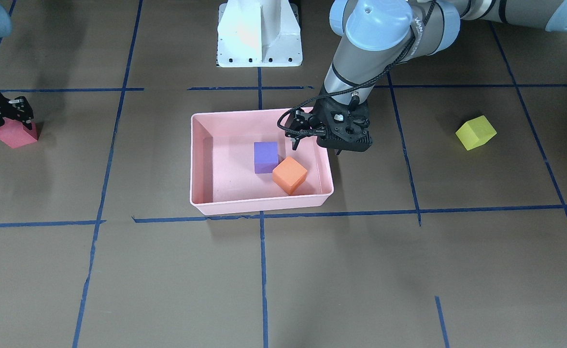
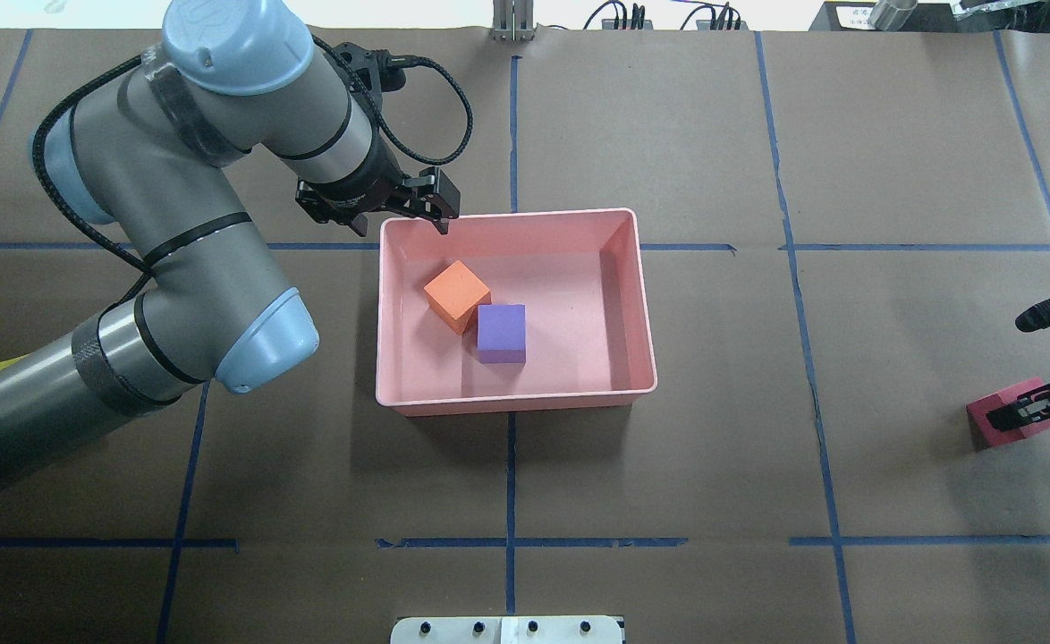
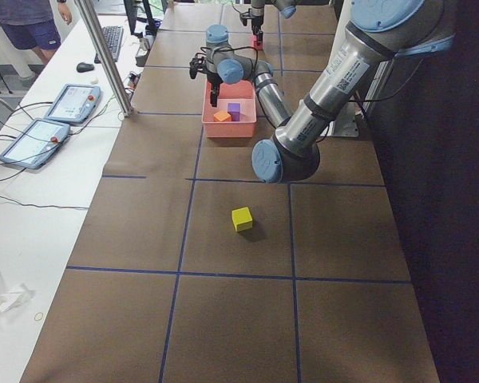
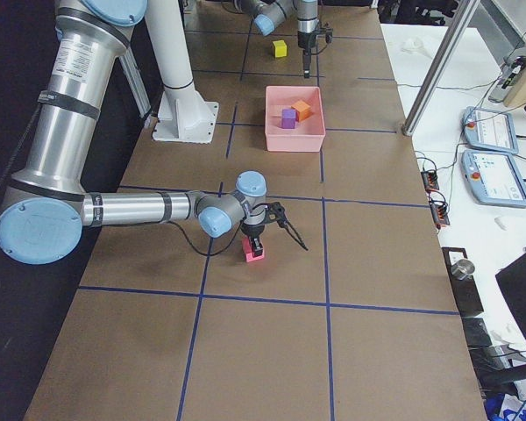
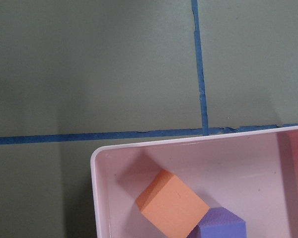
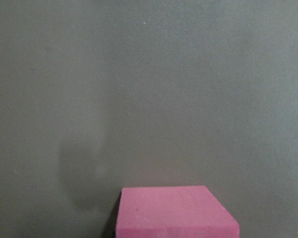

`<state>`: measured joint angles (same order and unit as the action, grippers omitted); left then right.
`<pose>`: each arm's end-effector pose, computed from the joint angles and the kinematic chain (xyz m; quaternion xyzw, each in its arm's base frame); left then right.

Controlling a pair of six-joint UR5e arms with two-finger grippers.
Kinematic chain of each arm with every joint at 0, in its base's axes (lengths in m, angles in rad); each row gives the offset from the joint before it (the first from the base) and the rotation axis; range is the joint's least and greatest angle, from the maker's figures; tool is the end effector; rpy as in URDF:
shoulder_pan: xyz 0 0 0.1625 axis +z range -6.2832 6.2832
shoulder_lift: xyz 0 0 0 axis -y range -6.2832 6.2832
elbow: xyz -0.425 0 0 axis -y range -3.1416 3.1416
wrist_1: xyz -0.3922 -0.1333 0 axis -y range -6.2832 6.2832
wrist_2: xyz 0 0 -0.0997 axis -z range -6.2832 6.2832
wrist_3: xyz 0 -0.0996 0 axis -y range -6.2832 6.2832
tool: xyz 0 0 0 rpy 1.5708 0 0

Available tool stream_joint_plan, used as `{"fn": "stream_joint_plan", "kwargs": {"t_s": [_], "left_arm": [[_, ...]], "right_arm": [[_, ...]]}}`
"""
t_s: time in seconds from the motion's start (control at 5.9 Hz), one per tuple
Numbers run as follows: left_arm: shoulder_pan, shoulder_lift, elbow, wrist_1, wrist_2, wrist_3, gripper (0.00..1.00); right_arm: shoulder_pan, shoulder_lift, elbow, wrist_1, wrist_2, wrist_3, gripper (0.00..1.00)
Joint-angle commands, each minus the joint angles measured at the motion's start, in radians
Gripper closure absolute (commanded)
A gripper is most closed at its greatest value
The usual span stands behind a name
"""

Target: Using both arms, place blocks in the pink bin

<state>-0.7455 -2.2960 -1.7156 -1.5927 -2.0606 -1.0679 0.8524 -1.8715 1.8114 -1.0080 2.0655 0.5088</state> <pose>0.4306 -0.5152 0.1584 0.0671 0.4674 -0.0021 0.8815 -0.1954 -0.3541 0.6208 0.0606 -0.3327 -0.1588 0.9276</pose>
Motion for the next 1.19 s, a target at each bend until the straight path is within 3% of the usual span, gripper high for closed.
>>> {"fn": "stream_joint_plan", "kwargs": {"t_s": [0.0, 0.34, 0.68, 1.02], "left_arm": [[0.000, 0.003, -0.001, -0.001, -0.003, 0.011, 0.00], [-0.008, 0.074, -0.050, -0.001, -0.015, 0.139, 0.00], [-0.066, 0.227, -0.149, 0.000, -0.036, 0.378, 0.00], [-0.177, 0.388, -0.188, -0.013, -0.123, 0.652, 0.00]], "right_arm": [[0.001, 0.021, 0.052, -0.009, 0.011, 0.013, 0.82], [-0.001, 0.163, 0.109, -0.036, 0.071, 0.225, 0.82], [-0.003, 0.449, 0.166, -0.386, 0.074, 0.354, 0.82], [-0.092, 0.730, 0.164, -0.654, 0.055, 0.510, 0.82]]}}
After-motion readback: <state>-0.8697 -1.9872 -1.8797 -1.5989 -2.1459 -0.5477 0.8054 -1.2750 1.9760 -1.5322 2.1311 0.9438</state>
